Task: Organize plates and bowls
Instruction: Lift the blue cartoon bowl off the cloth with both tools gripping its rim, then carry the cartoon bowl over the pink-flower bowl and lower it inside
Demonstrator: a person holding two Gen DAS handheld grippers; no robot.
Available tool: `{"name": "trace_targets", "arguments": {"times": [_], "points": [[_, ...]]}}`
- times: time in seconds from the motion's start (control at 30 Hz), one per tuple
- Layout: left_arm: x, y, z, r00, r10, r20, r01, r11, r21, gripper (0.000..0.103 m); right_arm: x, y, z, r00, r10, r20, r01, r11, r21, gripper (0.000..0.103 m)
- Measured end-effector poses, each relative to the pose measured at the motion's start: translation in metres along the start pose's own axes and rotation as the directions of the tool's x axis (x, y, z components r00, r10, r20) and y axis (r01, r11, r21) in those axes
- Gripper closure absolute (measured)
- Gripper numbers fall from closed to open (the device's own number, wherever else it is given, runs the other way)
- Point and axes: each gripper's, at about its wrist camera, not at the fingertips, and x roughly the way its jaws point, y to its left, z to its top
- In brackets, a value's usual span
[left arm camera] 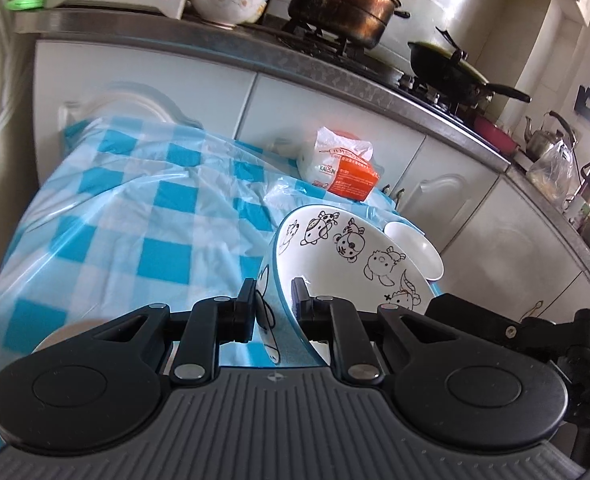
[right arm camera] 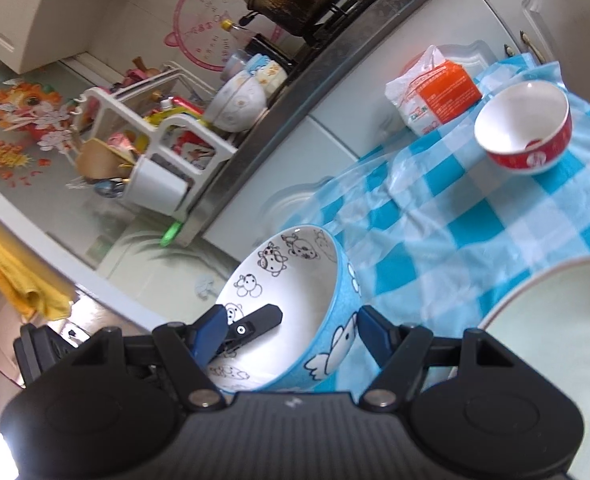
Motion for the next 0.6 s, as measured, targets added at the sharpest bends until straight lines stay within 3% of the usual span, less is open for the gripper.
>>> {"name": "trace_targets", "arguments": {"times": [0.37,0.6], "points": [[-0.054,0.044,-0.024,0.996,0.070,0.053,-0.066,0.995,-0.077,0.088,0.008,0.037,-0.044,0.994,0.092,-0.051,-0.093,0.995,-0.021,0.031],[-0.069,0.063,-0.032,0.988,0.123,0.098,-0.112,0.987,-0.118,0.088,0.025,0.054,-0.065,0.990,0.117,-0.081,-0.122,0.991,-0.054,0.031]]}}
